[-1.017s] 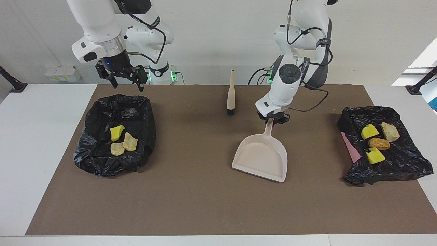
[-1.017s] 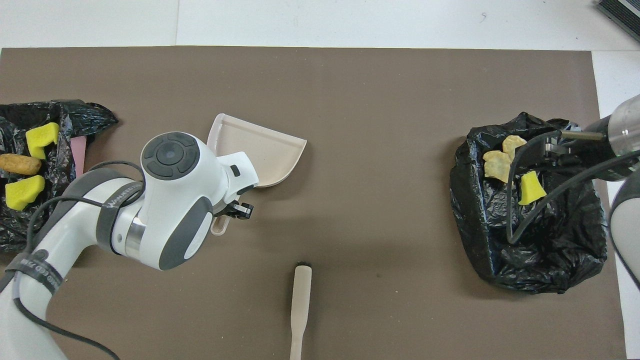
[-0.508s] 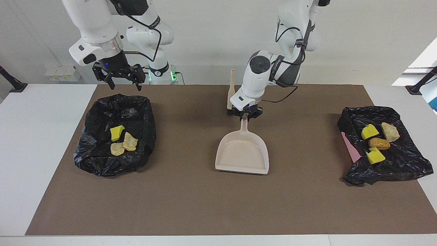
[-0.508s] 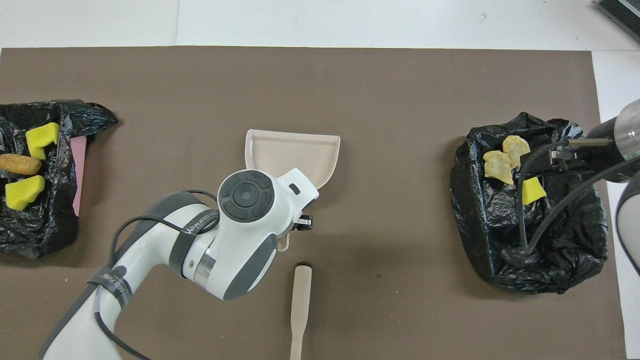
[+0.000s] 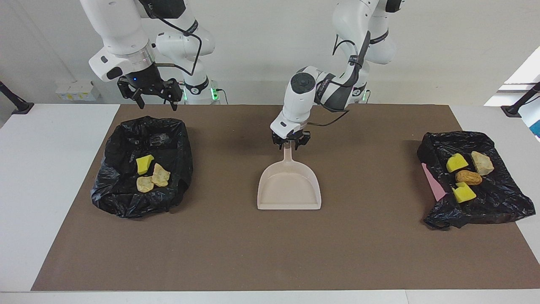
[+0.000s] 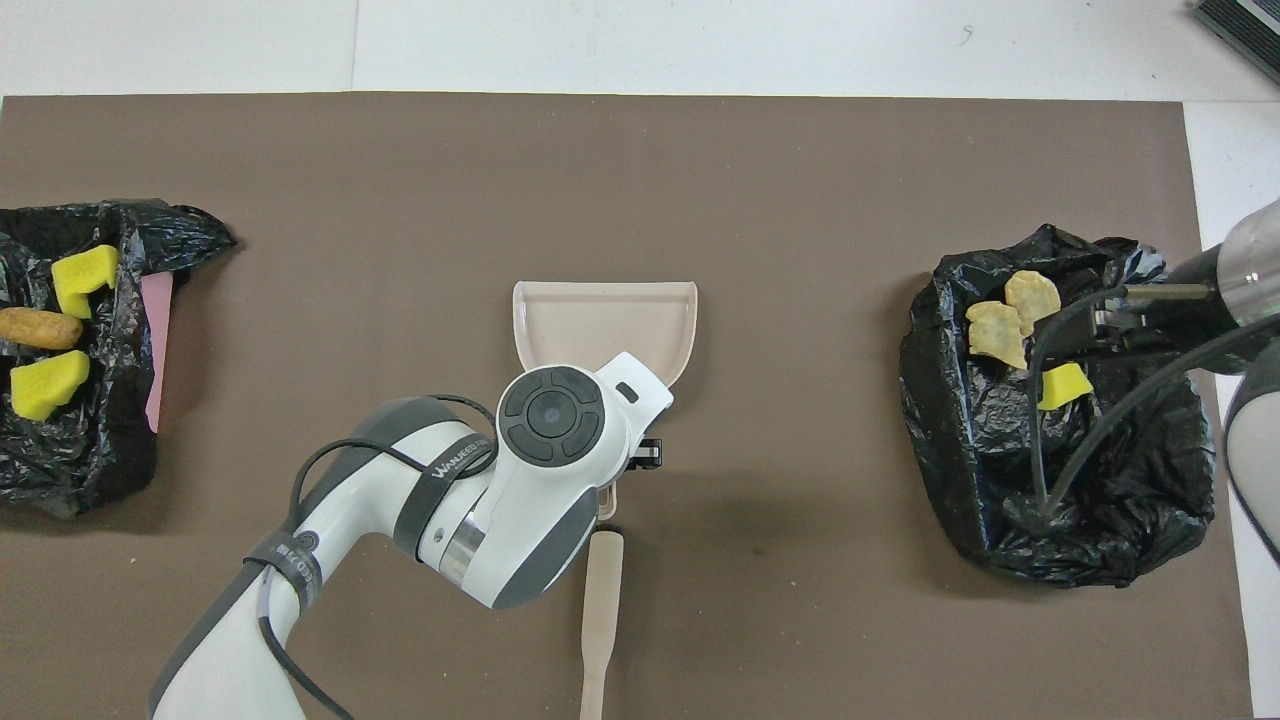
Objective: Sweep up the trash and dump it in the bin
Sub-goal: 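Carry the empty dustpan back to the mat center with the left gripper, then lower the dustpan onto the mat and open the left gripper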
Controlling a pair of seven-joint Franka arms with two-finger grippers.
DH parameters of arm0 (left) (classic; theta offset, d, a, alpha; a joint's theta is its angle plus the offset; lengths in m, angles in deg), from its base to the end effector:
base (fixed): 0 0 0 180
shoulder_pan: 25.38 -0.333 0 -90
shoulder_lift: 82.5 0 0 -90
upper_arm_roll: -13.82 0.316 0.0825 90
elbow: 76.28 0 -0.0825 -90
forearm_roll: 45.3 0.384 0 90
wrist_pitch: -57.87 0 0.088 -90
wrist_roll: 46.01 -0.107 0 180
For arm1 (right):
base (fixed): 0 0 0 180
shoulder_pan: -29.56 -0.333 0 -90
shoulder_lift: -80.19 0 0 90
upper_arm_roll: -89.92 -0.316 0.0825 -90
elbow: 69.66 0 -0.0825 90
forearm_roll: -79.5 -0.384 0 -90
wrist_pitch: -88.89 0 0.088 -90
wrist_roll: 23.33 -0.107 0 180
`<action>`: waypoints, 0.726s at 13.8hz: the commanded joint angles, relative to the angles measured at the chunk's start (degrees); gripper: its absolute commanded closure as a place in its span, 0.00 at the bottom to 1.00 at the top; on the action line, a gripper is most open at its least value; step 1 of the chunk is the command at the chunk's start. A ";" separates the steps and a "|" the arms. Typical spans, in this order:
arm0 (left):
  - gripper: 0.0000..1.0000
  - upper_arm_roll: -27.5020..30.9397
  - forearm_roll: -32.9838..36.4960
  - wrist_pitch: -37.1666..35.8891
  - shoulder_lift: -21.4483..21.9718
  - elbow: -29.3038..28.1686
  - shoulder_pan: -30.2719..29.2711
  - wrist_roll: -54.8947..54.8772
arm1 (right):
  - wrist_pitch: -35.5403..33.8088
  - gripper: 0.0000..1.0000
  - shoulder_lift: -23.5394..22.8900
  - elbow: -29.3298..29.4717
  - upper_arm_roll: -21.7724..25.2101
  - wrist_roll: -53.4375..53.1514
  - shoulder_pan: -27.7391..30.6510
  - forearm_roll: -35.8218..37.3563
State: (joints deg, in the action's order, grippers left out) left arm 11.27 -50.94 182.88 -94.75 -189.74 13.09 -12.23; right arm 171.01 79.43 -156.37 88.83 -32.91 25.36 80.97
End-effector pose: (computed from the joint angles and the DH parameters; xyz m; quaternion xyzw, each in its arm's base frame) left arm 0.4466 -0.3922 0.3594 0.9984 -0.0342 -0.0321 0.0319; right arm 0.5423 0.0471 0.6325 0.9981 -0.0385 -0.0446 0.0186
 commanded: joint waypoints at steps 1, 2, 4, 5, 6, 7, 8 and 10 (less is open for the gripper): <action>0.00 0.96 0.46 -1.96 1.27 0.78 -1.98 -0.38 | -1.01 0.00 1.72 -1.53 0.57 -1.40 -0.90 -0.32; 0.00 0.97 0.46 -2.31 1.62 0.96 -4.09 -0.55 | -1.00 0.00 1.73 -1.62 0.57 -1.40 -0.90 -0.41; 0.00 1.06 0.46 -2.49 1.80 1.14 -8.74 -0.55 | -0.57 0.00 1.55 -1.45 0.65 -1.49 -0.81 -0.85; 0.00 1.06 0.46 -2.32 1.80 1.22 -11.38 -0.81 | -0.39 0.00 1.38 -1.36 0.57 -1.49 -0.64 -0.85; 0.00 1.06 0.46 -2.14 1.80 1.31 -12.71 -0.90 | -0.30 0.00 1.37 -1.36 0.65 -1.49 -0.64 -0.85; 0.00 1.06 0.46 -2.32 1.80 1.92 -13.77 -2.21 | -0.30 0.00 1.37 -1.36 0.57 -1.49 -0.64 -0.85; 0.00 1.06 0.46 -2.58 1.71 3.23 -15.78 -5.27 | -0.39 0.00 1.37 -1.36 0.57 -1.32 -0.55 -0.85; 0.00 1.06 0.46 -2.58 1.88 3.77 -18.95 -12.82 | -0.21 0.00 1.29 -1.27 0.57 -1.40 -0.46 -0.85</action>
State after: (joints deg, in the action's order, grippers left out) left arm 12.86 -50.88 181.88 -93.54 -186.94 -3.23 -20.00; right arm 170.50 79.89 -156.61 89.06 -33.22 24.87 80.88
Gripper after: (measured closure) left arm 0.000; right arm 0.000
